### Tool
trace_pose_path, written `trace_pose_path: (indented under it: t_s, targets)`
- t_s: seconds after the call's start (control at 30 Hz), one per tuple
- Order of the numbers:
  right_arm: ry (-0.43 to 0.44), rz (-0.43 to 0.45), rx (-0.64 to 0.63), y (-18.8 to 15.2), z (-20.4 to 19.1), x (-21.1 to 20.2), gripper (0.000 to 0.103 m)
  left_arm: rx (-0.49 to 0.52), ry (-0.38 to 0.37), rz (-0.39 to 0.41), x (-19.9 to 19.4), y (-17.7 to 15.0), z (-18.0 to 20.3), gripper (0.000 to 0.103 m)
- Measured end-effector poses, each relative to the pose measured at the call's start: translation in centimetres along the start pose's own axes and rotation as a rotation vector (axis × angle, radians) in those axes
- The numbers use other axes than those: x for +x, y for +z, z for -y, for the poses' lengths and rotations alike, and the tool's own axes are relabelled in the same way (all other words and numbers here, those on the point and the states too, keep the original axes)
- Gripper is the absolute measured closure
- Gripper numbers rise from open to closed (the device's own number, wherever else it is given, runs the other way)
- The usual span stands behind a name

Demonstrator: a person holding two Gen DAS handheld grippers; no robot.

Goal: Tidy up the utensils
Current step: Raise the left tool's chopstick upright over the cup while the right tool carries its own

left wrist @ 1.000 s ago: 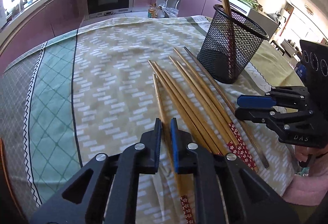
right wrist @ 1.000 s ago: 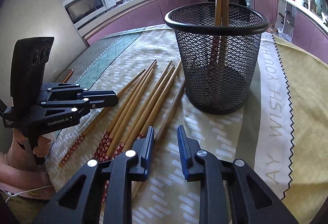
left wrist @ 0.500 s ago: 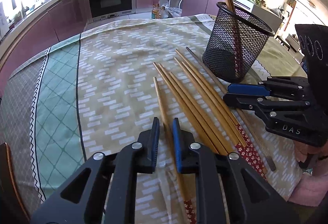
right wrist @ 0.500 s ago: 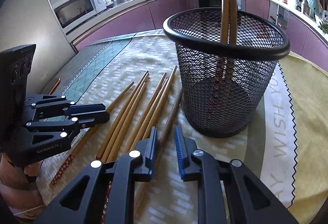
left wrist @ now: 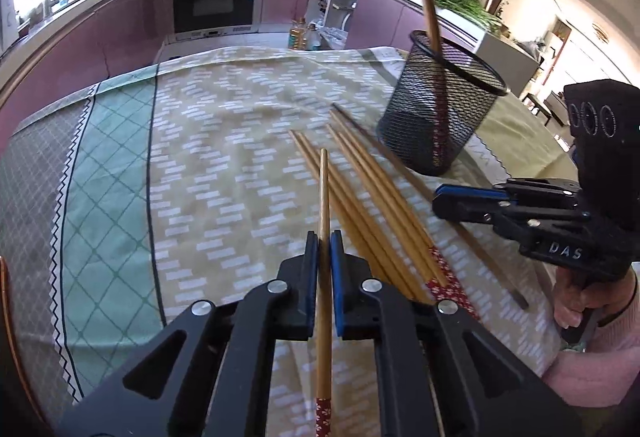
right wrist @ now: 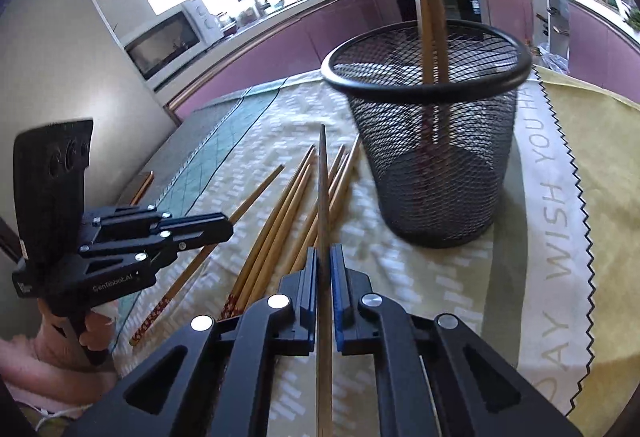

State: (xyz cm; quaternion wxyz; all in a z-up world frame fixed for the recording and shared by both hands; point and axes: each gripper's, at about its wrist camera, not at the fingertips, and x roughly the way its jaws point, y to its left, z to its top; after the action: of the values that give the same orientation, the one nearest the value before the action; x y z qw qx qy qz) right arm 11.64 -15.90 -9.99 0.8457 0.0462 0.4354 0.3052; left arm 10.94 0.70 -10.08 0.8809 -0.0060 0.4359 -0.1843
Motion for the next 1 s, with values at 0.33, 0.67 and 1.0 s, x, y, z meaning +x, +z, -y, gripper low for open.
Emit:
trace_pose_path:
  t_s: [0.33, 0.67, 1.0]
  targets:
    - [-0.038, -0.065, -0.063, 0.1, -1.0, 1.2, 0.094, 0.069, -0.001, -0.059, 1.6, -0.3, 0.7, 0.094]
    - [-0.010, -0.031, -0.076, 0.9, -1.3, 0.9, 0.097, 0.072, -0.006, -0.057, 1.4, 0.1, 0.7, 0.096]
    - [0.030, 0.113, -0.094, 2.2, -1.6, -4.0, 0.097, 0.065, -0.122, 0.047, -3.4, 2.2, 1.2, 0.096]
